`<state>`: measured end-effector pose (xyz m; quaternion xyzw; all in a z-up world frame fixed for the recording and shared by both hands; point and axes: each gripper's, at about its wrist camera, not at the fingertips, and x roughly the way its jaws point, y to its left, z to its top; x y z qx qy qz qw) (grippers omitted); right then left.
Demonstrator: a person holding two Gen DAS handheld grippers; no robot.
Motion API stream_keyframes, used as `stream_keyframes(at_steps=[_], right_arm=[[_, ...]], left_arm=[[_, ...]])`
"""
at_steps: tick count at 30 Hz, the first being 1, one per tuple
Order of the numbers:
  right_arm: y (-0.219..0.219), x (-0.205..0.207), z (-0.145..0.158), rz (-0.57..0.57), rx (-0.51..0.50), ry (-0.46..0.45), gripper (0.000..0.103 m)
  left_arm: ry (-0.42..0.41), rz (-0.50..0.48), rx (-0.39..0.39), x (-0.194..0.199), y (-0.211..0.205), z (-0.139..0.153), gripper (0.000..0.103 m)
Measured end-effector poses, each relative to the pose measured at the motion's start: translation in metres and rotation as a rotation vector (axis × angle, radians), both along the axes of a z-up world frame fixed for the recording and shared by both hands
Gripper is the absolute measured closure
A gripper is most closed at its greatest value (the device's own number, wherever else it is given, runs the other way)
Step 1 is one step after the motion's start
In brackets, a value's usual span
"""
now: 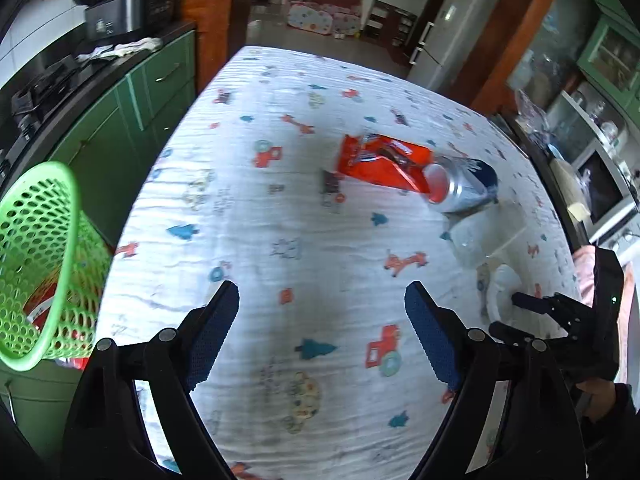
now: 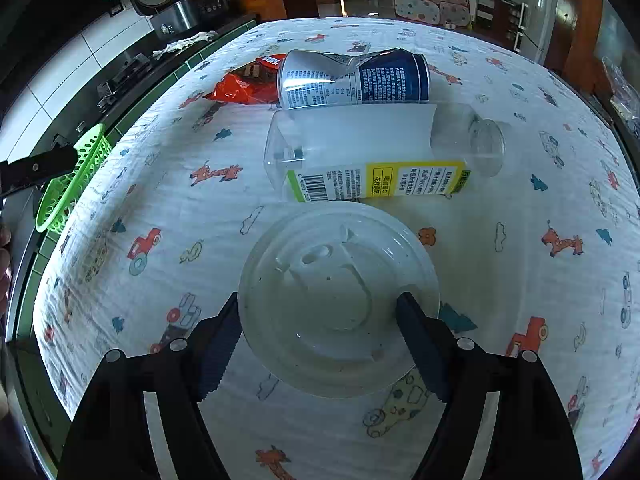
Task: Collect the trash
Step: 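Grasp the clear plastic bottle with the left tool while the right tool grasps the clear lid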
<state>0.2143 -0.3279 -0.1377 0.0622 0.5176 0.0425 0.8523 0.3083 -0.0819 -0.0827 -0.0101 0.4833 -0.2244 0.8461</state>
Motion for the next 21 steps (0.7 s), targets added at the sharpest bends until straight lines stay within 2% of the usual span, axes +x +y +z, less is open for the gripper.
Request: stream_keyframes(at_steps=[3, 7, 10, 16, 21], right_arm=[[0.0, -0.007, 0.003, 0.011, -0.004, -0.016, 0.034], [-0.002, -0.017, 0.008, 0.021, 0.02, -0.023, 0.046], [-0.006, -0.026, 0.009, 0.021, 0.032, -0.019, 0.047], [-0.019, -0.051, 0.011, 0.015, 0.067, -0.02, 0.048], [-0.024, -0.068, 0.012, 0.021, 0.058, -0.016, 0.07]], left_arm=[[-0.007, -0.038, 0.005, -0.002, -0.017, 0.002, 0.019], [-0.018, -0.113, -0.009, -0.007, -0.043, 0.006, 0.019], [-0.015, -0.209, -0.02, -0.013, -0.071, 0.008, 0.019], [-0.05, -0.38, 0.009, -0.029, -0.124, 0.008, 0.019], [-0.092, -0.49, 0.048, -0.035, -0.163, 0.006, 0.021]])
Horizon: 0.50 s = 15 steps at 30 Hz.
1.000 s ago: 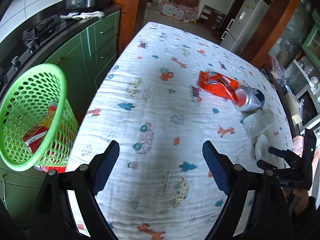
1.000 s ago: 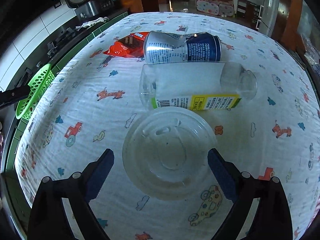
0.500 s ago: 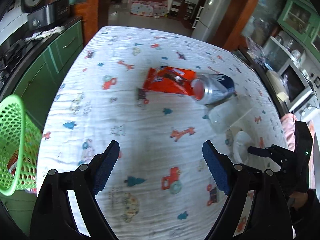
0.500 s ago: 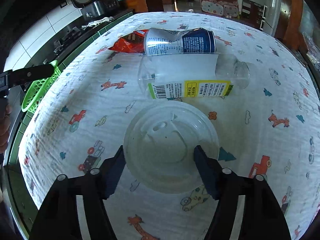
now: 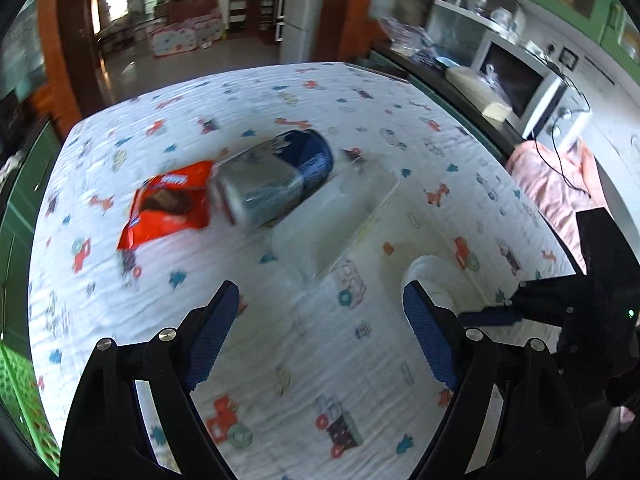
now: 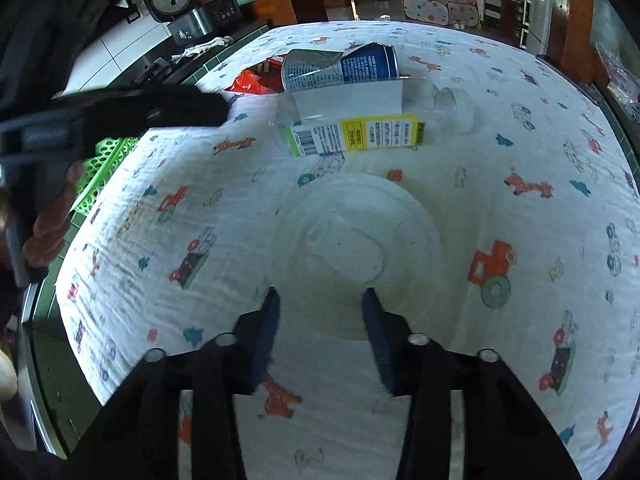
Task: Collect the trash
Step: 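Grasp the clear plastic bottle with the left tool while the right tool grasps the clear lid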
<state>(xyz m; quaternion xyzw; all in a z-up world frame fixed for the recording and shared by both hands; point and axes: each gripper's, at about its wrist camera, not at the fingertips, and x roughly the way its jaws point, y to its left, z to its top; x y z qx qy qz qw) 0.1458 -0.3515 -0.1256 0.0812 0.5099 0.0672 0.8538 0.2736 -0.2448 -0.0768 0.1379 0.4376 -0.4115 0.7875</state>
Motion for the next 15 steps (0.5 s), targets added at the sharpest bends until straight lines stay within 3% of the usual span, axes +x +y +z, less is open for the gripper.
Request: stream_keyframes(at_steps=[1, 4, 10, 15], right_arm=[[0.0, -0.004, 0.001, 0.003, -0.006, -0.004, 0.079], [0.002, -0.012, 0.003, 0.016, -0.021, -0.011, 0.088], [0.003, -0.027, 0.009, 0.026, -0.02, -0.021, 0.093], [-0.002, -0.034, 0.011, 0.022, 0.006, -0.02, 0.093]], left_arm=[[-0.004, -0.015, 0.001, 0.001, -0.005, 0.0, 0.025], [-0.009, -0.067, -0.002, 0.006, -0.022, 0.002, 0.031], [-0.049, -0.189, 0.044, 0.014, -0.063, -0.003, 0.034], [-0.041, -0.236, 0.098, 0.025, -0.084, -0.017, 0.034]])
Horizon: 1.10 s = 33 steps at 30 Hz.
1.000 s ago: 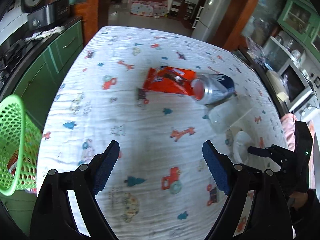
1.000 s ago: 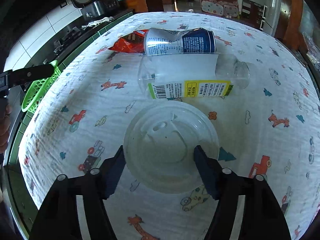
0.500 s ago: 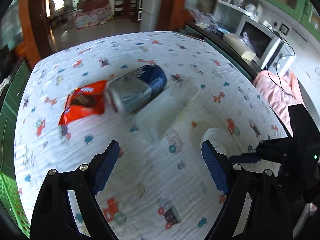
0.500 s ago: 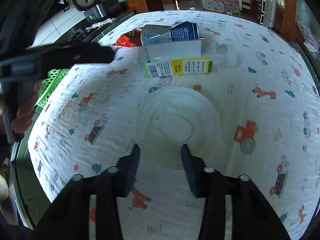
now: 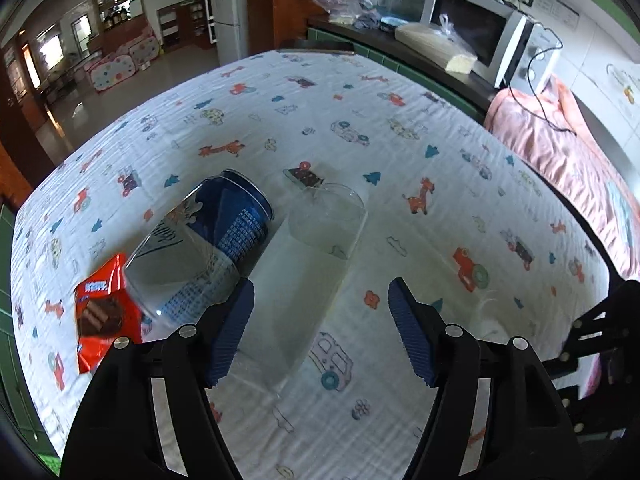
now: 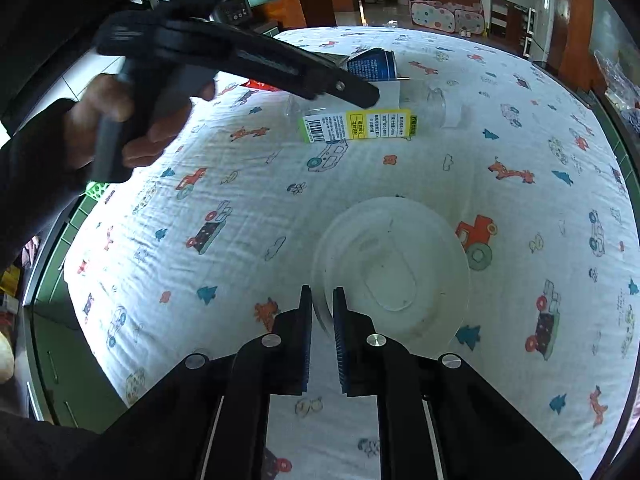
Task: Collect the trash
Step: 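Grasp the clear plastic bottle with the left tool while the right tool grasps the clear lid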
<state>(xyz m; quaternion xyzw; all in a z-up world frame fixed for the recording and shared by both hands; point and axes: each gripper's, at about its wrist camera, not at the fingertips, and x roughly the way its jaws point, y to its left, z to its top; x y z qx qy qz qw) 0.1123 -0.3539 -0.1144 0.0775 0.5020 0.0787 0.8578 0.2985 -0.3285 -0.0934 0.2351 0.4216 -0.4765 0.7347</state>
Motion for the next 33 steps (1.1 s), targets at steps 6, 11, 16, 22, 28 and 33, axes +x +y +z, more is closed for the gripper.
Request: stream_keyframes(at_steps=[6, 11, 16, 22, 28, 33], right_arm=[[-0.003, -0.002, -0.003, 0.006, 0.0, 0.007, 0.093], [-0.003, -0.004, -0.005, 0.015, -0.01, 0.013, 0.092], [-0.006, -0.006, -0.006, 0.012, -0.003, 0.016, 0.092], [-0.009, -0.008, -0.013, 0.001, 0.017, 0.032, 0.087], [-0.002, -0.009, -0.009, 0.003, -0.021, 0.011, 0.083], [0.011, -0.007, -0.011, 0.035, -0.093, 0.015, 0.083]], left_arm=[[-0.034, -0.04, 0.033, 0.003, -0.014, -0.008, 0.034], [-0.048, -0.034, 0.064, 0.01, -0.023, -0.013, 0.035], [-0.048, -0.075, 0.112, 0.012, -0.027, -0.022, 0.035], [-0.085, -0.065, 0.163, 0.011, -0.035, -0.036, 0.037], [-0.088, -0.012, 0.146, -0.003, -0.029, -0.033, 0.043], [-0.067, 0.027, 0.116, -0.014, -0.012, -0.029, 0.045]])
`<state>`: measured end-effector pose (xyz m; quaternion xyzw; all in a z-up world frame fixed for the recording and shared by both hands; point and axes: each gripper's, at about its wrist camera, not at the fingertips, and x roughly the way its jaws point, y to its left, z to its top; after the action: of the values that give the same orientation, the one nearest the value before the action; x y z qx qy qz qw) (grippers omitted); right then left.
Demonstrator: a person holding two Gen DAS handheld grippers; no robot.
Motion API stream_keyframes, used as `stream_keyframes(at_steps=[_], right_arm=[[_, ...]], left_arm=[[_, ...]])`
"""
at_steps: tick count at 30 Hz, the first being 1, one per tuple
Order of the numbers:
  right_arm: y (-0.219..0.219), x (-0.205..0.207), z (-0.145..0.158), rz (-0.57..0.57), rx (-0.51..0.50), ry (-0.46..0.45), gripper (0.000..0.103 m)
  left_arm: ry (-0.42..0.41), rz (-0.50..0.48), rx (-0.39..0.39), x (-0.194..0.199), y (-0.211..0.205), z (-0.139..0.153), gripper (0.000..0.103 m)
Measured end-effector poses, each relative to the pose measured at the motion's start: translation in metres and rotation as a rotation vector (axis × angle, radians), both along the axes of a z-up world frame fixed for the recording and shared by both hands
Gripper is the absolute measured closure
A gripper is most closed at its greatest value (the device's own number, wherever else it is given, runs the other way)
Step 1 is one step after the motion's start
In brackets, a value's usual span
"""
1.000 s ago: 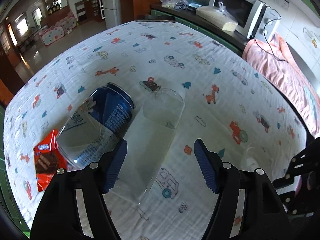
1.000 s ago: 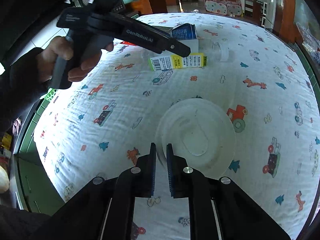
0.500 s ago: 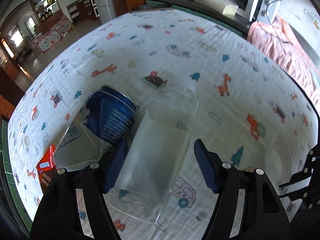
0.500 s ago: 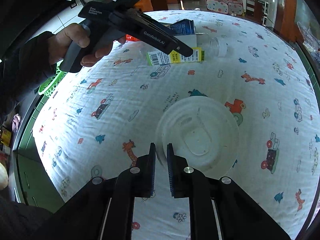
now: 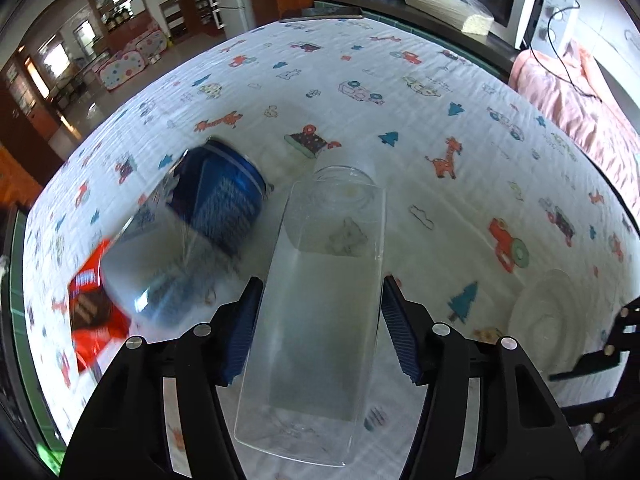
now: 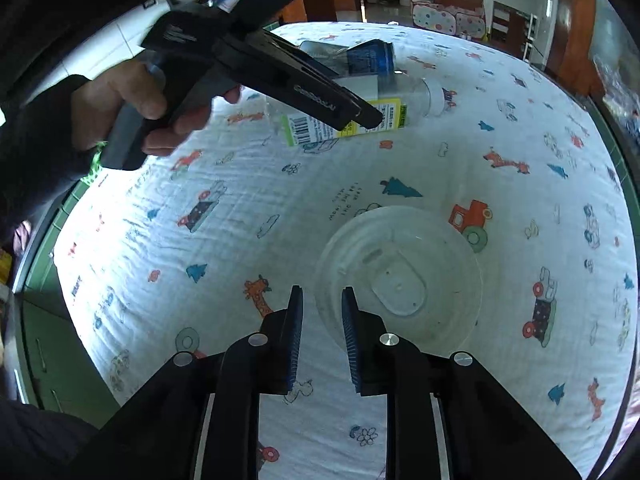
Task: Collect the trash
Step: 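Grasp the clear plastic bottle with the left tool while the right tool grasps the clear lid, then carry the clear bottle and clear lid to the green basket and release them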
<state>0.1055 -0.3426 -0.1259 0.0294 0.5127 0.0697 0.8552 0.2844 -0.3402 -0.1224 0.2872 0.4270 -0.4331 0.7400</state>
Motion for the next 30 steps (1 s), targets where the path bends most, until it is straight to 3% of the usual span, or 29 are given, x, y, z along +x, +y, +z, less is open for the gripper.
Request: stream_keyframes(at_steps=[5, 10, 20, 30], right_arm=[[0.014, -0.001, -0.005, 0.01, -0.118, -0.001, 0.093], [0.021, -0.004, 0.004, 0.011, -0.123, -0.029, 0.096], [0.052, 0.005, 0.041, 0.04, 0.004, -0.075, 0.097], [0.124, 0.046, 0.081, 0.163, 0.127, -0.116, 0.098]], left_arm=[[0.025, 0.043, -0.05, -0.008, 0.026, 0.009, 0.046], [0.042, 0.105, -0.113, -0.016, 0.066, 0.022, 0.047], [0.063, 0.306, -0.219, -0.02, 0.172, 0.051, 0.048], [-0.042, 0.53, -0.299, -0.02, 0.316, 0.099, 0.048]])
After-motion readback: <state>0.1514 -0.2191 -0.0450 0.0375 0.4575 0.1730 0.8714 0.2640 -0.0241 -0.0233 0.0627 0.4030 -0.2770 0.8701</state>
